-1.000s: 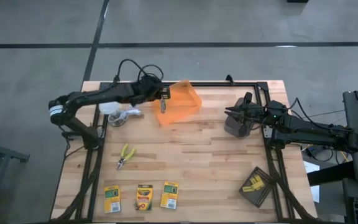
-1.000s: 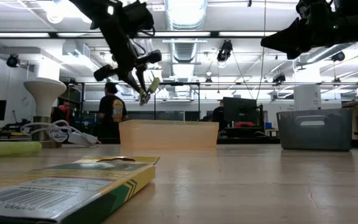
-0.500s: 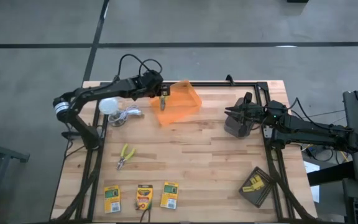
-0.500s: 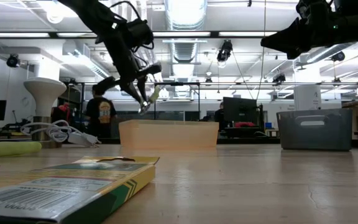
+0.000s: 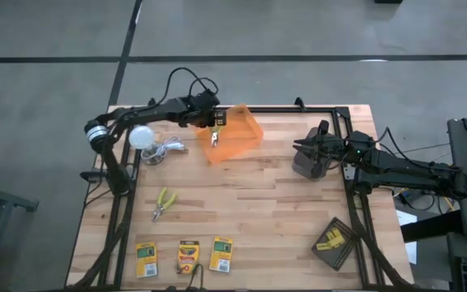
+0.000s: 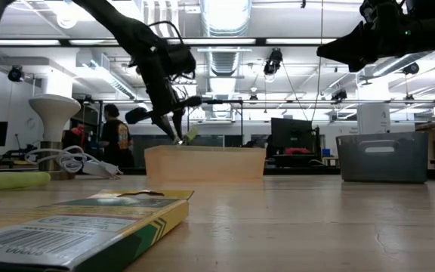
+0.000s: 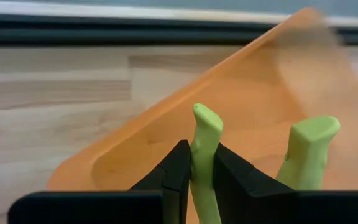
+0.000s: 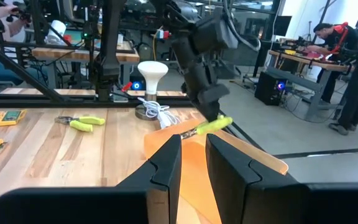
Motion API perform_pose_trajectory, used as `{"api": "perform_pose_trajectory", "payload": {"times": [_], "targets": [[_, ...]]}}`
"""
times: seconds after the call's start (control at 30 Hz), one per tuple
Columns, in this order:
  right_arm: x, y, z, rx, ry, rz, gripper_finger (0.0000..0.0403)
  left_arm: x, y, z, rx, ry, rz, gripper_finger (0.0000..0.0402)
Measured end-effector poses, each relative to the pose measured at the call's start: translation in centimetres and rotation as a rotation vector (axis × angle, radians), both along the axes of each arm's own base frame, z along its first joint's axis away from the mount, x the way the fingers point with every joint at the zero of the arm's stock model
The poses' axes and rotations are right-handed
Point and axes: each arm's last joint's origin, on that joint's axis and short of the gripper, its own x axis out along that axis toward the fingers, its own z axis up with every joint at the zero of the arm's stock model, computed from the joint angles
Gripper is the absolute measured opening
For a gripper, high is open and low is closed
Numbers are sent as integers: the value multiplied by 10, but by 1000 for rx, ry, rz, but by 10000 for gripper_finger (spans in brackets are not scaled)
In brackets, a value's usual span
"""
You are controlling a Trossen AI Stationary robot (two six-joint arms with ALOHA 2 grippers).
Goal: Pick & Place School Supplies
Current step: Put the yellow hole puncher into the orange bin
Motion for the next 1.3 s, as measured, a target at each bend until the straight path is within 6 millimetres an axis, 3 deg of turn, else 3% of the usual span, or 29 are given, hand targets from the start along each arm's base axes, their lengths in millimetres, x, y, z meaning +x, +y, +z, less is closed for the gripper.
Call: {"api": "perform_pose_trajectory", "payload": {"times": [0.27, 0.53, 1.3], "targets": [[0, 0, 0, 0, 0, 0, 68, 12, 8, -17, -84, 119, 1, 53], [0, 0, 0, 0, 0, 0, 68, 21, 15, -22, -135, 160, -6, 53], [0, 0, 0, 0, 0, 0, 68, 24, 14, -42, -216, 198, -23, 53]]}}
